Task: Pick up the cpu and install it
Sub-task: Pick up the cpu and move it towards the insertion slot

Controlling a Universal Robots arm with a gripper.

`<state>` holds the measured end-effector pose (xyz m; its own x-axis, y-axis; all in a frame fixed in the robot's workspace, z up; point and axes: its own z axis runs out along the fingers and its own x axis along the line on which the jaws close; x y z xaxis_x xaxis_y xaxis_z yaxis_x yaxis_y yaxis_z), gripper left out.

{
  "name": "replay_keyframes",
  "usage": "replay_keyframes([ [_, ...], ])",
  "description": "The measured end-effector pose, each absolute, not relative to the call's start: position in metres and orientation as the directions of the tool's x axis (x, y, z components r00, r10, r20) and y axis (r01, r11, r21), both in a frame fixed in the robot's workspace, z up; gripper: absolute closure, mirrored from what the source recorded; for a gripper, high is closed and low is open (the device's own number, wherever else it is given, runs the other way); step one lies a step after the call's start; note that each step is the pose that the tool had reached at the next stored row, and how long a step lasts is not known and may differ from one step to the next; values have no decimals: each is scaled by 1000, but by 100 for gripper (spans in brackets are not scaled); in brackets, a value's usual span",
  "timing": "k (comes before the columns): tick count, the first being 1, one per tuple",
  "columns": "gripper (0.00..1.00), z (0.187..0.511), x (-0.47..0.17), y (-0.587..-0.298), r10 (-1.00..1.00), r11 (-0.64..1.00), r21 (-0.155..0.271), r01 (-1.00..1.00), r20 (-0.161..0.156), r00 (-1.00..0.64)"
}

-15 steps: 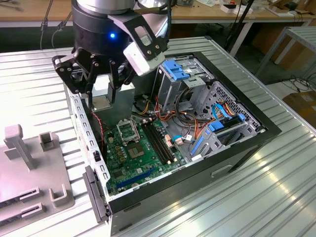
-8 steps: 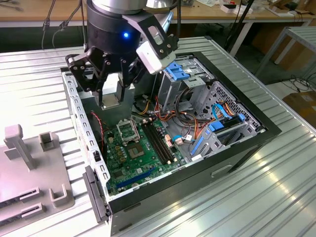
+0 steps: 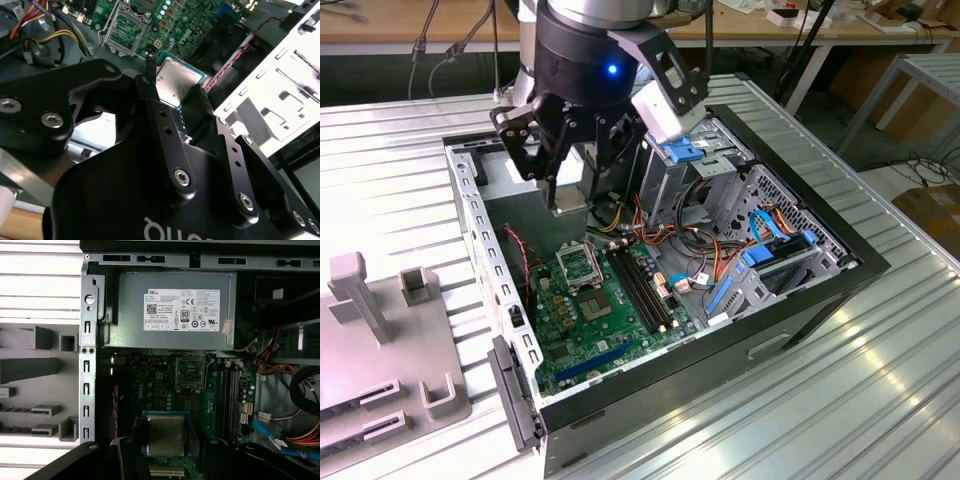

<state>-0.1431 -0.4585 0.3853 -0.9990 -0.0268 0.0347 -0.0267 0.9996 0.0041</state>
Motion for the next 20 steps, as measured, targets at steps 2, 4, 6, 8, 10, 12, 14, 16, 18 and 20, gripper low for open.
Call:
replay_keyframes([
  [2, 54, 385, -138, -458, -27, 1000, 4, -27, 35, -999],
  [4, 54, 385, -134, -458, -27, 1000, 4, -27, 35, -999],
  [6, 54, 385, -130, -459, -27, 1000, 4, -27, 35, -999],
  [8, 54, 385, -128, -459, -27, 1000, 4, -27, 35, -999],
  [10, 54, 385, -126, -459, -27, 1000, 4, -27, 35, -999],
  [12, 54, 385, -124, -459, -27, 1000, 4, -26, 35, -999],
  [14, 54, 385, -123, -459, -25, 1000, 4, -25, 35, -999],
  [16, 54, 384, -122, -459, -18, 1000, 4, -18, 35, -999],
  [18, 54, 384, -120, -459, -9, 1000, 4, -9, 35, -999],
  [20, 54, 384, -118, -459, -3, 1000, 4, -3, 35, -999],
])
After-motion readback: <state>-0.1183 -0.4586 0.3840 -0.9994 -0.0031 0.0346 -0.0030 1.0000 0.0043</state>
